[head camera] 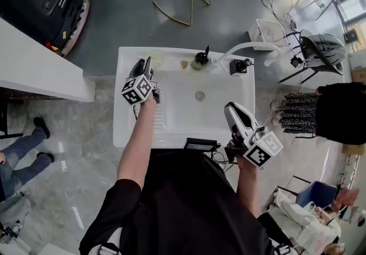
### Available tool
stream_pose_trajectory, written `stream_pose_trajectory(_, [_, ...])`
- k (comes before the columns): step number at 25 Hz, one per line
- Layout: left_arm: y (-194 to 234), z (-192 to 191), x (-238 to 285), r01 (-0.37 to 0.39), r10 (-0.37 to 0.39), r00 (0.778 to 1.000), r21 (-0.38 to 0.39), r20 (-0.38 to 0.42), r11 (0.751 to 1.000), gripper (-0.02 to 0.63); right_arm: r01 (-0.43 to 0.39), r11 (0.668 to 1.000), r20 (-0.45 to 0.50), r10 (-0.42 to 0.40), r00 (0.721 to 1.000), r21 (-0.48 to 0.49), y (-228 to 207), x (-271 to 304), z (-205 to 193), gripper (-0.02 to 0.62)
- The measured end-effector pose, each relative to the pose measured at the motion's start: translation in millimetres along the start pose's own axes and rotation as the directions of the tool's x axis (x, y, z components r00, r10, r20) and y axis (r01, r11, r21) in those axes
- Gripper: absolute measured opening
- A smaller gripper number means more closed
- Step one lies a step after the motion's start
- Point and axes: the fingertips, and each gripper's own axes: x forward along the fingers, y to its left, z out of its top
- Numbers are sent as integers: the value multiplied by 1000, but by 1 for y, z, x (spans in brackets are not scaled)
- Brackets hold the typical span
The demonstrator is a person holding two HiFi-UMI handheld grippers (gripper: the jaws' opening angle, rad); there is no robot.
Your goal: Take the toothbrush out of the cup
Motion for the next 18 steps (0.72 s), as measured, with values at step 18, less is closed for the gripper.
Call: stream_pose_trajectory(18, [-1,20,2,-52,47,996,65,79,997,28,18,1000,14,-18,1000,-7,-14,-7,4,48])
